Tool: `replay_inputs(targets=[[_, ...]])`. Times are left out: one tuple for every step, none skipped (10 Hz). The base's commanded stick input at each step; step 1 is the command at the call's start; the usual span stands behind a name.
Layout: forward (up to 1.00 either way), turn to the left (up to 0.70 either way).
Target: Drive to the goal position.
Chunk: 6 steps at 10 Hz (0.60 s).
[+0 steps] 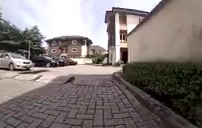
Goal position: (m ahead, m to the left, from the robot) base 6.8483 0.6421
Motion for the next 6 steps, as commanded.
replay_inputs(targets=[[0.50,0.00],[0.50,0.00],[0.50,0.00],[0.50,0.00],[0.50,0.00],[0.50,0.00]])
